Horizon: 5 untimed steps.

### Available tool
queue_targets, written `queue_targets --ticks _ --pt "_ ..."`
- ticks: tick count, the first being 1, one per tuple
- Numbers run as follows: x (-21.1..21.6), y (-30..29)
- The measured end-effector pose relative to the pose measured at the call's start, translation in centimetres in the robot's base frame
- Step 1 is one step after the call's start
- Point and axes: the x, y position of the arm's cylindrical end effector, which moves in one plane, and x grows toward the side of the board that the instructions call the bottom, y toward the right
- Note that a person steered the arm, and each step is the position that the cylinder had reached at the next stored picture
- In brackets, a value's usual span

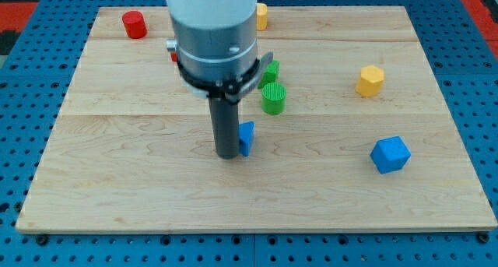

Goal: Move the triangle to the right side of the green circle

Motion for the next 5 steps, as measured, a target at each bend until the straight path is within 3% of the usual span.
queue_targets --ticks 2,4,5 --pt "-1.3 7.8" --pt "-8.3 3.0" --pt "-5.2 4.2"
